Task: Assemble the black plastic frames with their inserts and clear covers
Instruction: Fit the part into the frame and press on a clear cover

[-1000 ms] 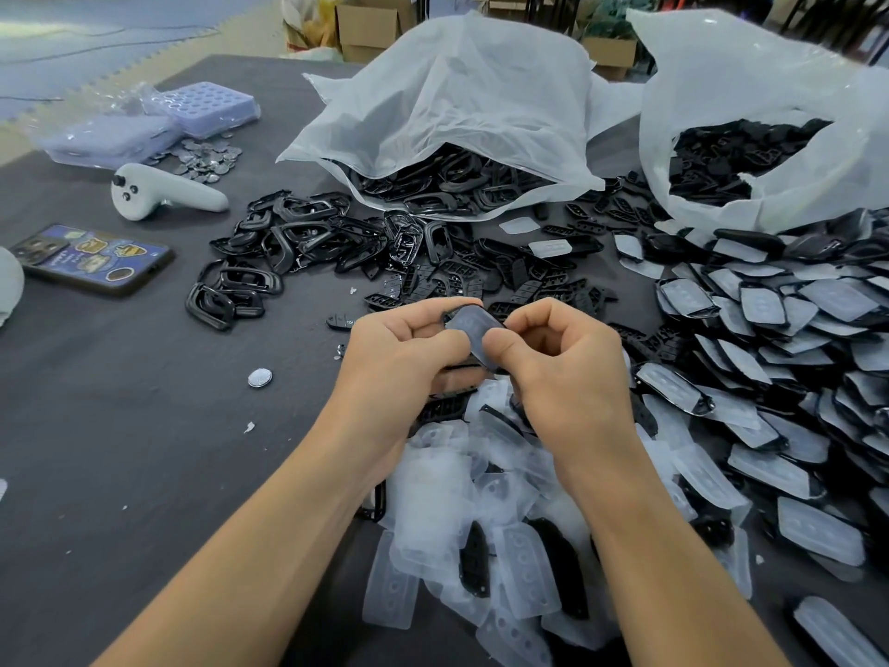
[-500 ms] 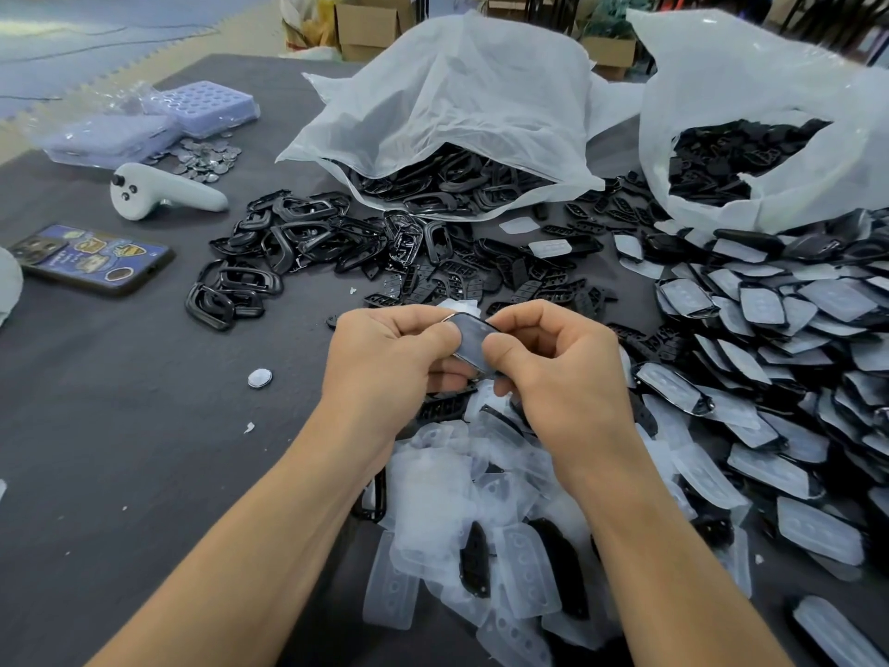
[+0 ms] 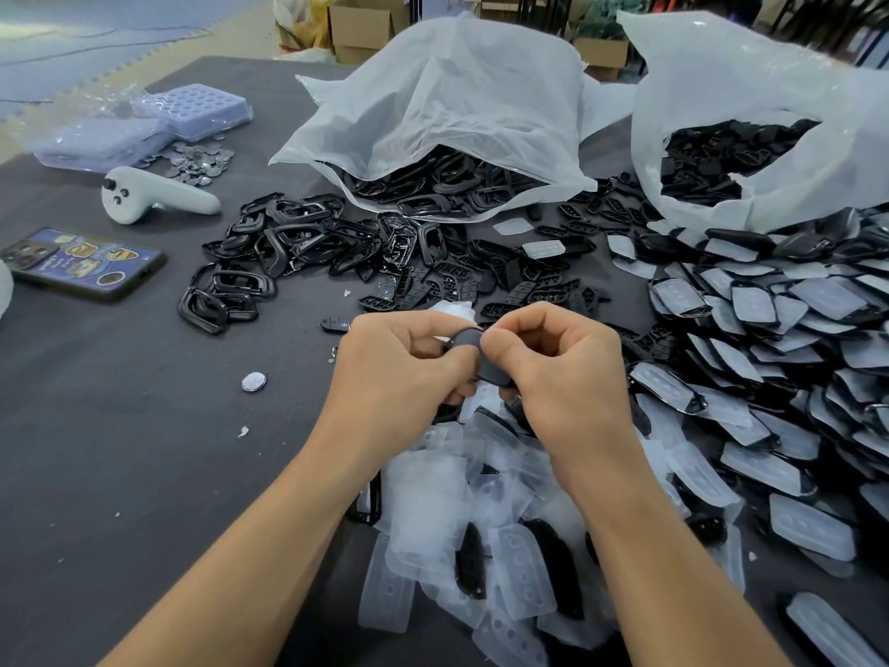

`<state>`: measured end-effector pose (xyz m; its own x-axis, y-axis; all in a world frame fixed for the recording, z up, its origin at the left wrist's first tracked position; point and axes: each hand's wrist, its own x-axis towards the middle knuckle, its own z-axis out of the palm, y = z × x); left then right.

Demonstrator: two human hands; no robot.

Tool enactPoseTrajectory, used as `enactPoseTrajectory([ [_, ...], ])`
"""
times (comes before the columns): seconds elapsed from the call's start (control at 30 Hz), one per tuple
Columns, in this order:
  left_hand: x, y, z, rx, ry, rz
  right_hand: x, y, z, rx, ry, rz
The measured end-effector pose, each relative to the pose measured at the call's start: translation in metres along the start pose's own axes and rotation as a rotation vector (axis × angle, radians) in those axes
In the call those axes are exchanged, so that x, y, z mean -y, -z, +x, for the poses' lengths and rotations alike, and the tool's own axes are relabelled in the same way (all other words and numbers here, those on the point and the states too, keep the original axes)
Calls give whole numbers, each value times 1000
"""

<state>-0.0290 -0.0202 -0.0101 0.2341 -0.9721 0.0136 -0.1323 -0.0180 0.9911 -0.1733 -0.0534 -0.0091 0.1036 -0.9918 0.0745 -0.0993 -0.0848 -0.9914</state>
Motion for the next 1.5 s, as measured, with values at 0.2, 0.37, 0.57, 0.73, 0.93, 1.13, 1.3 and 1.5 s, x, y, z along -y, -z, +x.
enactPoseTrajectory([
  [0.2,2,5,3,-32,-20,71,0,-1,0,39,96,-100],
  [0.37,2,2,3,-123,-22,50,2,1,0,94,20,27],
  [0.57,3,3,4,-92,1,-31,2,2,2,53,-56,91],
  [0.73,8,7,7,-152,-30,118,5,3,-2,164,5,76],
  [0.93,4,9,4,30,-43,114,3,5,1,106,-50,133],
  [1.13,4,12,7,97,79,-18,2,3,-1,122,-7,10],
  [1.3,9,12,9,50,109,-40,-1,-1,-8,84,235,-429],
  [1.5,14,16,14,-84,42,-30,5,23,3,-30,224,-568],
])
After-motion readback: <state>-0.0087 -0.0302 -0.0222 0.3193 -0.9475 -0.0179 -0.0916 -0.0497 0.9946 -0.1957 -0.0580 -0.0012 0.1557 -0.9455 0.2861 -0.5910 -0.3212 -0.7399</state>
